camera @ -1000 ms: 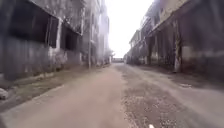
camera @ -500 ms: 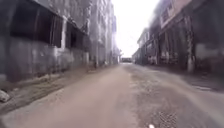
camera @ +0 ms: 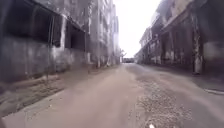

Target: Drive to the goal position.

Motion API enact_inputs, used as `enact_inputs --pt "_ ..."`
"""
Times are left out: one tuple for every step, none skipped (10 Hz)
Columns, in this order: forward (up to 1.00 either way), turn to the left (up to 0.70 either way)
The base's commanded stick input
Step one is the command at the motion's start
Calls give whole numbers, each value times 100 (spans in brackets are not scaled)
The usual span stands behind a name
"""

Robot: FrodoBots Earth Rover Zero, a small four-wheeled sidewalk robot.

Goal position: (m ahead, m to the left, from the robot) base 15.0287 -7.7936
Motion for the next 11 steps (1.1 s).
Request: enact_inputs --pt "50 0" --pt "50 0" --pt "50 -13" --pt "50 -42" --pt "50 -27" --pt "50 0" --pt "50 0" --pt "50 0" --pt "50 0" --pt "50 0" --pt "50 0"
